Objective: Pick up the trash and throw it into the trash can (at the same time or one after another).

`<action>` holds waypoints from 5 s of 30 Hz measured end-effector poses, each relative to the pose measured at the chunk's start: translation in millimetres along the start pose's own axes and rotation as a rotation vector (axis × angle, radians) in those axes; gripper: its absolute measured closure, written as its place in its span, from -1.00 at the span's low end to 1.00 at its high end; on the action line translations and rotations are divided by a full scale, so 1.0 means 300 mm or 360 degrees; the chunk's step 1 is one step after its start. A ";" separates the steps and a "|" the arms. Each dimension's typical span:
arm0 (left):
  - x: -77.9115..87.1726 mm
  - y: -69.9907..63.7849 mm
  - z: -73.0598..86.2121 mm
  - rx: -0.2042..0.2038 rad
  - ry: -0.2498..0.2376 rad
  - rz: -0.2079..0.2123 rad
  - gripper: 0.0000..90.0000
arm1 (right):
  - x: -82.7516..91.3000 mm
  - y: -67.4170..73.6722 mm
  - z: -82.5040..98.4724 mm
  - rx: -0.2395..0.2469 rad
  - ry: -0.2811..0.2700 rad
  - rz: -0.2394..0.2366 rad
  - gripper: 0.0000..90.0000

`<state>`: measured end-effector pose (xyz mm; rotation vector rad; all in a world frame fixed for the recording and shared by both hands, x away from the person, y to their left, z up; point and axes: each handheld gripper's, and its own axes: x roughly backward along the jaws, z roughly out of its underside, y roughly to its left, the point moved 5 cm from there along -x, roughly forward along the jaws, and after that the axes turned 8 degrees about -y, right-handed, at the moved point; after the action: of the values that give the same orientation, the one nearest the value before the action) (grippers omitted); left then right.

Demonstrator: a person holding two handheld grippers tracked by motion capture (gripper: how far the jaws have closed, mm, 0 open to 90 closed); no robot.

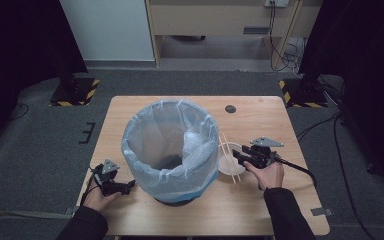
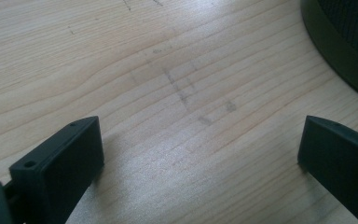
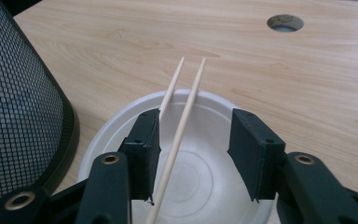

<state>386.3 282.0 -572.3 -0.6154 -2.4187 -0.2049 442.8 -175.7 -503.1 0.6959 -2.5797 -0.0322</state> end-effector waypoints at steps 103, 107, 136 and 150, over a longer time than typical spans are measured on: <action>0.000 0.000 0.000 0.0000 0.0000 0.0000 -1.00 | 0.318 -0.120 -0.307 -0.0217 -0.0700 0.0004 0.90; 0.000 0.000 0.000 0.0001 0.0000 0.0000 -1.00 | 0.344 -0.103 -0.335 -0.0208 -0.0757 -0.0022 0.90; 0.000 0.000 0.000 0.0000 0.0000 0.0000 -1.00 | 0.465 0.018 -0.473 -0.0115 -0.1028 -0.0209 0.91; 0.000 0.000 0.000 -0.0002 0.0000 0.0002 -1.00 | 0.490 0.102 -0.519 -0.0069 -0.1097 -0.0329 0.91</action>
<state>386.3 281.9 -572.3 -0.6175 -2.4184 -0.2057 385.0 -204.8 -296.6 1.0815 -3.1160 -0.4675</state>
